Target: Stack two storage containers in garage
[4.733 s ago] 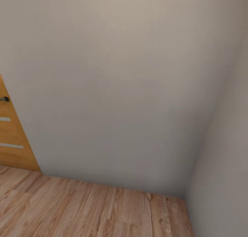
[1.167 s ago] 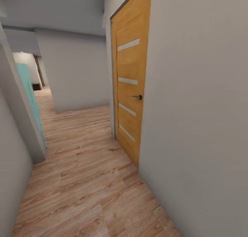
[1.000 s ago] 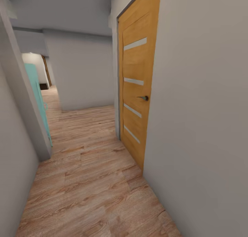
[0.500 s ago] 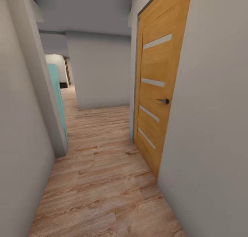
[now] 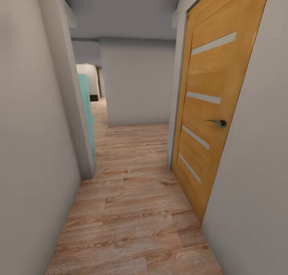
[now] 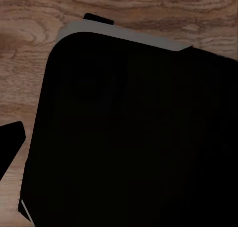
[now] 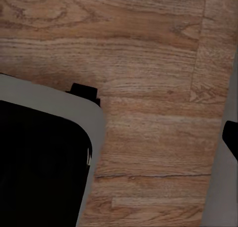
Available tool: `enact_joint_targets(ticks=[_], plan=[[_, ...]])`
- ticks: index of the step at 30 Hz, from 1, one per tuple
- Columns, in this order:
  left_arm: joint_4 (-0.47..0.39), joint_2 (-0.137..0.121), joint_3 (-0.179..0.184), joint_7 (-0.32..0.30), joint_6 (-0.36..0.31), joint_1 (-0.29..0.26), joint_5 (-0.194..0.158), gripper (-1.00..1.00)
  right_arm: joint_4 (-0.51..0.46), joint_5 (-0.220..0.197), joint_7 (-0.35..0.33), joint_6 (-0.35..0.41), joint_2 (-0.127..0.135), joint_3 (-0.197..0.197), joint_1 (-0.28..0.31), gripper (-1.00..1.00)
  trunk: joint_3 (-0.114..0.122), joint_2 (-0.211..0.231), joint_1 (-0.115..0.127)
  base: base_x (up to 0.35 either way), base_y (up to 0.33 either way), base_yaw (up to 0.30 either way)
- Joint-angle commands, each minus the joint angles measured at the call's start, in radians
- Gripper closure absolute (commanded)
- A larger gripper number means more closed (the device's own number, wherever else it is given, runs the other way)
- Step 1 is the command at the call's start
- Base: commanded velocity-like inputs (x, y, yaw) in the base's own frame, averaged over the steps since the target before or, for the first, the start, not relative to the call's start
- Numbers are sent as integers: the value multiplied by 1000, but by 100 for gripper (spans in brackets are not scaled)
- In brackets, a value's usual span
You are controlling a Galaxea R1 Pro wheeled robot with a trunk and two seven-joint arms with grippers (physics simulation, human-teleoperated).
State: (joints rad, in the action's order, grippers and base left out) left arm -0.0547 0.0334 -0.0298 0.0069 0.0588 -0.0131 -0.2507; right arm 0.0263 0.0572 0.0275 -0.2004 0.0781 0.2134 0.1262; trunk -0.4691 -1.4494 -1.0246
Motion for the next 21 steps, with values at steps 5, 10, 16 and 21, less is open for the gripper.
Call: enact_joint_targets(ticks=[5, 10, 16, 21], plan=[[1, 0, -2, 1, 3, -1, -4, -100, 3, 7, 2, -5, 1, -38, 1, -100, -1, 0, 0, 229, 0, 280], [2, 0, -2, 1, 3, -1, -4, -100, 3, 6, 2, -5, 0, -54, 1, -100, -1, 0, 0, 252, 0, 280], [2, 0, -1, 1, -5, -1, -4, -100, 4, 5, 0, -2, -1, -56, 1, -100, -1, 0, 0, 307, 0, 121], [2, 0, -1, 1, -9, -1, -2, -100, 4, 12, 0, 2, -1, -55, 1, -100, -1, 0, 0, 320, 0, 14]])
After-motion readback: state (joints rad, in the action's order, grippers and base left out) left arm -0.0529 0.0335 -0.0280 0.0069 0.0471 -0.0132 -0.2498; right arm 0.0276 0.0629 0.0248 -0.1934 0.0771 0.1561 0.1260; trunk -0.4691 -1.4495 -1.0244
